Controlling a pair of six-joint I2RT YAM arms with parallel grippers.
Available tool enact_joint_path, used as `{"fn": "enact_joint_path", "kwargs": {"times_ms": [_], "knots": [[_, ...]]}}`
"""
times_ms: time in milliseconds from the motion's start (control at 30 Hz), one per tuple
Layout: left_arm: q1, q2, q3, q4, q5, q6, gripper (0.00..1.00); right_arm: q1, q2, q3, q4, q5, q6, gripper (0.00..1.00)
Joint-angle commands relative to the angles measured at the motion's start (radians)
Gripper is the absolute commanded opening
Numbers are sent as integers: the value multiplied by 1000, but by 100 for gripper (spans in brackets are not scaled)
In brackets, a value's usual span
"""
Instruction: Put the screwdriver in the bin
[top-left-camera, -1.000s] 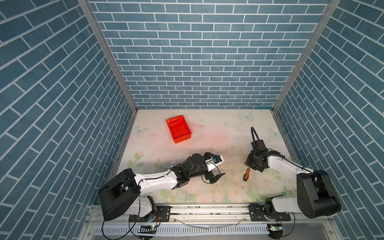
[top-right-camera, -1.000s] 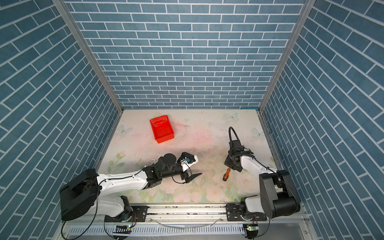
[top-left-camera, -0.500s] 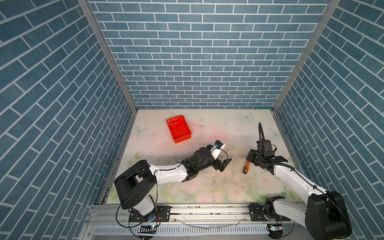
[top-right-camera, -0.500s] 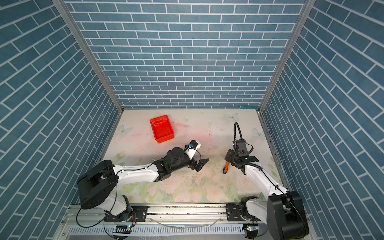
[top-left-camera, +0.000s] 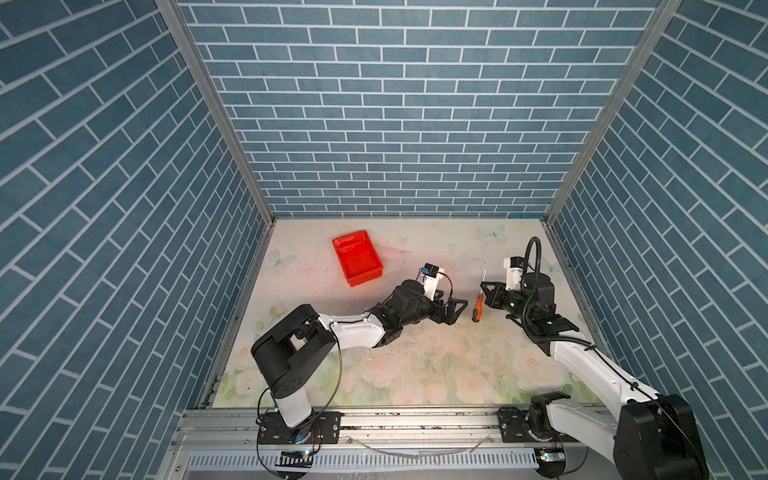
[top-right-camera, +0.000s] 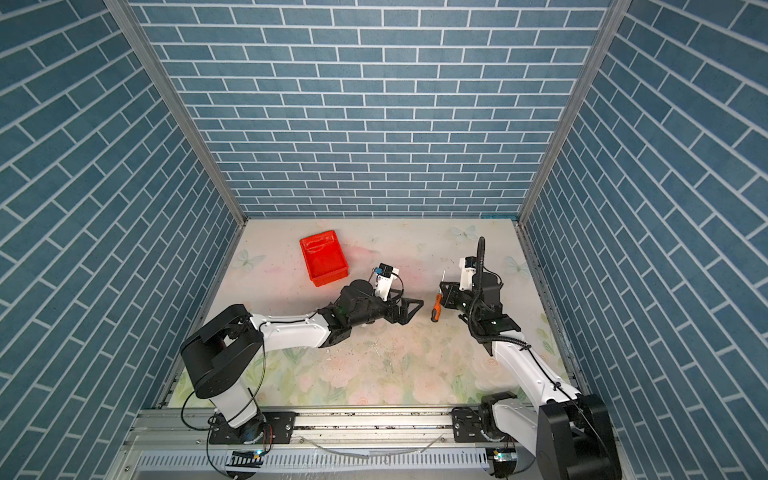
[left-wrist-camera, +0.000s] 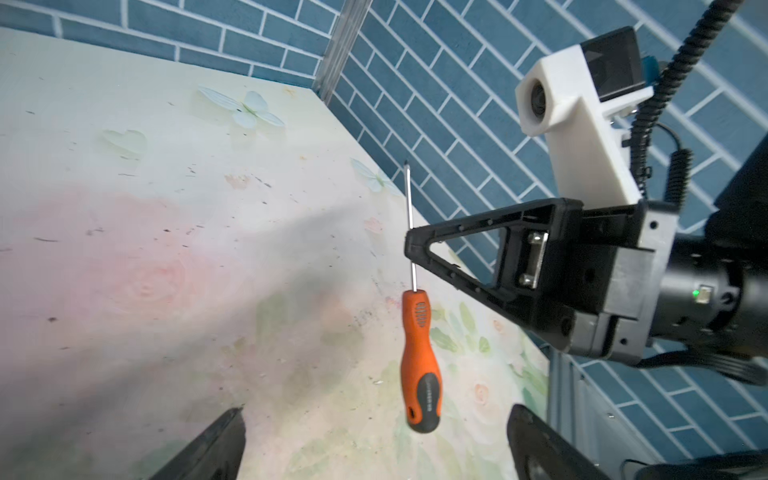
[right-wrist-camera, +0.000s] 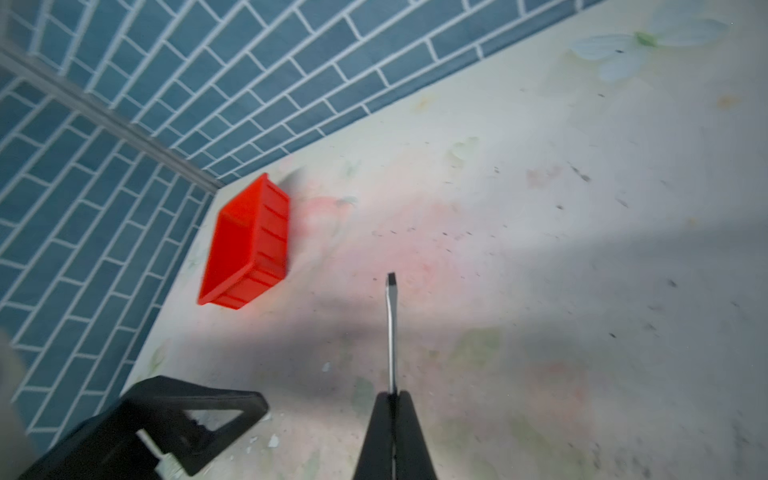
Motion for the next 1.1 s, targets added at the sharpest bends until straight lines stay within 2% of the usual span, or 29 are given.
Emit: {"fn": "enact_joint_path", "kwargs": {"times_ms": [0,167,367,700,967,1067], "knots": [[9,20,34,78,83,-83,93,2,8,4,165,-171,-44,0],[12,25,29,132,120,-111,82,2,31,5,260,-311,-33,0],[28,43,37,170,134,-143,70,1,61,14,375,-396,37,0],[29,52,22,233,134,-168,46,1,108,39,429,-503,68,0],[32,53,14,248,141,-165,11,2,102,34,415,-513,69,0],[32,52,9,254,136,-162,3,1,102,37,403,-510,63,0]]}}
